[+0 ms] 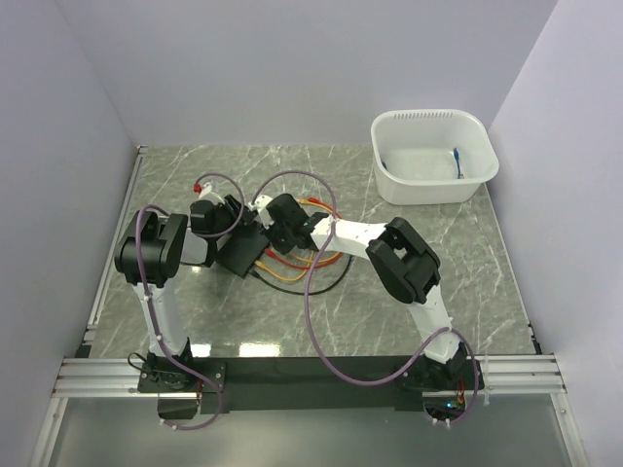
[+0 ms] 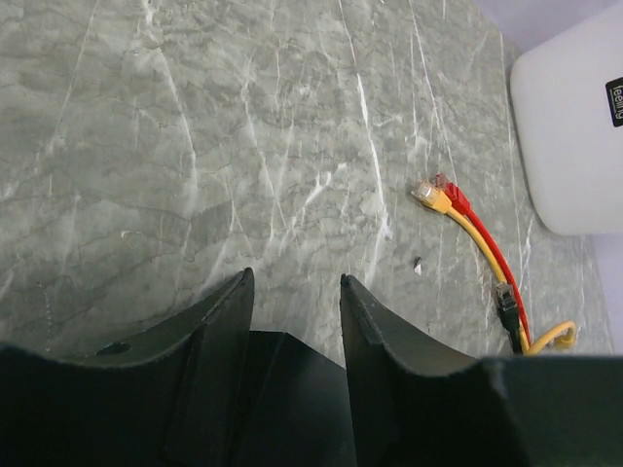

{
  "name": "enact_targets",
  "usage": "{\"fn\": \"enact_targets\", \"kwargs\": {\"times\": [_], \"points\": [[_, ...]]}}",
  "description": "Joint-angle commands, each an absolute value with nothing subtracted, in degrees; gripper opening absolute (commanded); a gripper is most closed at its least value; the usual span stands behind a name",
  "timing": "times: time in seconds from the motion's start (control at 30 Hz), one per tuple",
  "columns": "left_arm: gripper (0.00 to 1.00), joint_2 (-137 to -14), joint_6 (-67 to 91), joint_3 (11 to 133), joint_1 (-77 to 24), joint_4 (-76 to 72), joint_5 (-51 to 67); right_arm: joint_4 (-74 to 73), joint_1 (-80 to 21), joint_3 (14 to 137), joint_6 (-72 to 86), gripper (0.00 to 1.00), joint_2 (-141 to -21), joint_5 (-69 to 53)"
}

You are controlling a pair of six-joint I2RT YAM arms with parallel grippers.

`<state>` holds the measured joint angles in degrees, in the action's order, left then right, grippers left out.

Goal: Insert the plug into the switch port

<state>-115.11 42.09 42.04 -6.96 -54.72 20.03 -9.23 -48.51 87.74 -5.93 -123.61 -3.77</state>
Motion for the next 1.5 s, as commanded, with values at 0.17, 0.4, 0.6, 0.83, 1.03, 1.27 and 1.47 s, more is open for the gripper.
{"fn": "enact_targets", "kwargs": {"times": [0.17,0.4,0.6,0.83,1.03,1.27,1.47], "points": [[0.50,-115.66,45.97,42.09,-14.59,-37.71,30.50,17.58,-50.62,88.16,-3.08,0.13,-118.66,-7.83],[0.54,-113.91,44.82,45.52,-13.36,-32.17,27.16,19.60,-50.89,76.49,-0.70,0.33,-113.21,-5.45],[0.55,-113.29,44.47,48.42,-10.11,-28.30,26.10,17.58,-51.15,71.12,-1.32,0.36,-109.08,-2.38],[0.57,-109.87,43.60,50.62,-6.33,-25.58,26.46,16.17,-51.68,64.69,-0.53,0.42,-100.48,-0.70],[0.57,-107.23,42.02,55.28,-3.17,-20.93,26.63,14.24,-53.17,60.21,-0.18,0.46,-92.30,1.58],[0.57,-100.73,38.76,61.26,-1.67,-13.19,24.00,11.00,-55.46,54.33,4.48,0.51,-82.19,2.02],[0.57,-91.42,40.07,53.82,-1.67,-18.43,24.26,8.96,-59.32,48.53,9.40,0.53,-75.42,1.24]]}}
